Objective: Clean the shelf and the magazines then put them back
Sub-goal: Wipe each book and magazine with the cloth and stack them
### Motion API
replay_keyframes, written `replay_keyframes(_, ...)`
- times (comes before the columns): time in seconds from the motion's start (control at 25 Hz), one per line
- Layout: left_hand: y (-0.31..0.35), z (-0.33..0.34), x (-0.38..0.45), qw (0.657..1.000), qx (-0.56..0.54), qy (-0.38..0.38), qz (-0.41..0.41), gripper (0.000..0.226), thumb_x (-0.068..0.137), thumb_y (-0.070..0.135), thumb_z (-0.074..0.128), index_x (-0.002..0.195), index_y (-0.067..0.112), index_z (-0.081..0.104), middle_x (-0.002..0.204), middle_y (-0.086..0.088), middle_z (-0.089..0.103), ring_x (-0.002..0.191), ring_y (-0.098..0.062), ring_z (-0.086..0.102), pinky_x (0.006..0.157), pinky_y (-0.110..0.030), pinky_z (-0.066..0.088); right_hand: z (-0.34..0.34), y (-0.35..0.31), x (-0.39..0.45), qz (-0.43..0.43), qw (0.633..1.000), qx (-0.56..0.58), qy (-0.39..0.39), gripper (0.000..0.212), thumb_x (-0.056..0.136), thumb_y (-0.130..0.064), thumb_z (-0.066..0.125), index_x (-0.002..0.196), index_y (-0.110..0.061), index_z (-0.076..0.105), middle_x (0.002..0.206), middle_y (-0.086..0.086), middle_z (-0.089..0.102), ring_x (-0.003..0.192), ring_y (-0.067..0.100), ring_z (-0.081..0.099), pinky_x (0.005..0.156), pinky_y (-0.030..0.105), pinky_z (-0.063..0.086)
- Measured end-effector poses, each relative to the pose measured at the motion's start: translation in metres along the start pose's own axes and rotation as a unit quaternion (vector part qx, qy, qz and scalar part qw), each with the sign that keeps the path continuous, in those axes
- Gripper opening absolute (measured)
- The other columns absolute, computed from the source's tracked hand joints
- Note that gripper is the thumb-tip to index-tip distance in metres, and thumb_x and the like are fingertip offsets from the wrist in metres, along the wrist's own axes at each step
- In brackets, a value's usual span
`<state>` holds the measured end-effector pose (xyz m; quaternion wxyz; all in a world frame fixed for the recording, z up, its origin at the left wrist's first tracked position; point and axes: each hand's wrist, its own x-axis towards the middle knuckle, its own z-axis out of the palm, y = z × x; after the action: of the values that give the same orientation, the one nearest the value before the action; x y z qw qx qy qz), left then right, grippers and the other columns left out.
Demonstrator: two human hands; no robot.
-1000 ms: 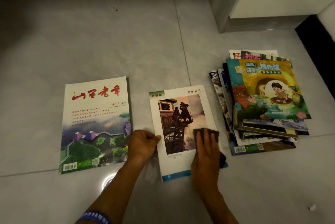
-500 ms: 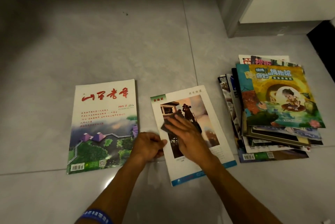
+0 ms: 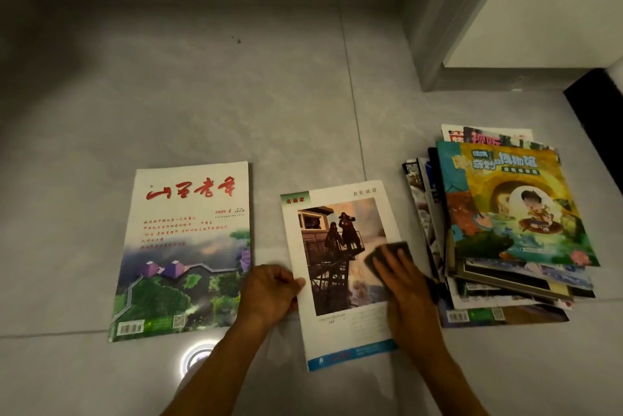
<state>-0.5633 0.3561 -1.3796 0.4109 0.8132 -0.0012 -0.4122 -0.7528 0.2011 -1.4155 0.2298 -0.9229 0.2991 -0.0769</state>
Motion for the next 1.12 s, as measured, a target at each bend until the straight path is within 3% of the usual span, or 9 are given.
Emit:
replay_keyframes(0.12,0.007,-0.005,0.004,0.999,0.046,-0.013,0.021,0.016,0.081,0.018,0.076,0.074,0.011,0.064,0.081,-0.006,0.069,0.07,-0.02,0.068,0.069,-0.037,0.061,0.015,-0.017,-0.039,-0.009,0.996,-0.086,0.016,0.079,0.067,-0.012,0.075,0.137,-0.022,0.041,0.141,0.006,0.049,0.133,0.031,0.037,0.089,0.058,0.047)
replay_keyframes(0.24,0.013,-0.014,-0.013,0.994,0.049,-0.071,0.065,0.013,0.081,0.009,0.074,0.074,0.007,0.063,0.082,0.0,0.071,0.072,-0.011,0.069,0.065,-0.026,0.058,0.008,-0.063,-0.029,0.12,0.986,0.05,0.102,0.071,0.08,0.002,0.066,0.14,-0.027,0.04,0.136,0.009,0.056,0.122,0.029,0.054,0.091,0.051,0.052)
replay_keyframes(0.36,0.025,-0.01,-0.043,0.979,0.021,-0.102,0.177,0.018,0.076,0.001,0.074,0.065,0.007,0.061,0.074,-0.004,0.069,0.074,-0.017,0.069,0.067,-0.026,0.057,-0.012,-0.105,0.012,0.367,0.807,0.445,0.124,0.052,0.098,-0.008,0.048,0.136,-0.044,0.046,0.133,-0.007,0.054,0.116,0.014,0.055,0.097,0.043,0.05)
replay_keyframes(0.48,0.042,0.01,-0.068,0.955,-0.041,-0.104,0.276,0.013,0.071,0.014,0.071,0.068,0.007,0.061,0.087,0.0,0.072,0.081,-0.02,0.068,0.078,-0.034,0.058,-0.039,-0.134,0.049,0.341,0.687,0.629,0.125,0.034,0.099,-0.019,0.049,0.127,-0.034,0.061,0.123,-0.004,0.066,0.113,0.02,0.061,0.102,0.047,0.046)
replay_keyframes(0.64,0.064,0.009,-0.079,0.936,-0.079,-0.113,0.323,0.029,0.075,0.039,0.072,0.091,0.016,0.067,0.103,0.023,0.069,0.102,-0.001,0.063,0.09,-0.017,0.051,-0.089,-0.149,0.07,0.233,0.776,0.585,0.028,0.058,0.077,-0.052,0.06,0.133,-0.035,0.056,0.124,-0.008,0.064,0.117,0.014,0.059,0.098,0.038,0.05)
replay_keyframes(0.8,0.085,-0.008,-0.089,0.924,-0.196,-0.15,0.292,0.037,0.08,0.029,0.07,0.116,0.024,0.063,0.116,0.016,0.068,0.114,-0.004,0.061,0.087,-0.017,0.05,-0.119,-0.148,0.071,0.175,0.844,0.505,-0.04,0.053,0.084,-0.029,0.069,0.134,-0.035,0.051,0.129,-0.008,0.061,0.116,0.013,0.059,0.093,0.037,0.054)
replay_keyframes(0.92,0.099,-0.02,-0.081,0.929,-0.286,-0.009,0.235,0.042,0.084,0.002,0.067,0.117,0.027,0.056,0.101,0.015,0.072,0.097,0.006,0.064,0.07,-0.014,0.053,-0.148,-0.136,0.066,0.21,0.814,0.539,-0.053,0.036,0.083,-0.006,0.066,0.109,-0.031,0.064,0.107,0.004,0.073,0.092,0.026,0.071,0.071,0.041,0.06)
replay_keyframes(1.0,0.1,-0.035,-0.07,0.93,-0.314,0.043,0.187,0.059,0.072,0.025,0.079,0.122,0.037,0.052,0.116,0.014,0.065,0.106,-0.003,0.062,0.08,-0.028,0.056,-0.165,-0.124,0.059,0.216,0.77,0.595,-0.083,0.036,0.072,-0.002,0.069,0.103,-0.022,0.066,0.095,0.007,0.075,0.081,0.028,0.072,0.059,0.037,0.059)
replay_keyframes(1.12,0.089,-0.056,-0.067,0.914,-0.374,-0.118,0.104,0.066,0.045,0.043,0.094,0.104,0.028,0.069,0.112,-0.009,0.071,0.103,-0.033,0.067,0.085,-0.055,0.055,-0.173,-0.108,0.051,0.206,0.736,0.631,-0.132,0.054,0.051,-0.014,0.09,0.102,-0.018,0.071,0.099,0.014,0.074,0.085,0.035,0.072,0.06,0.041,0.06)
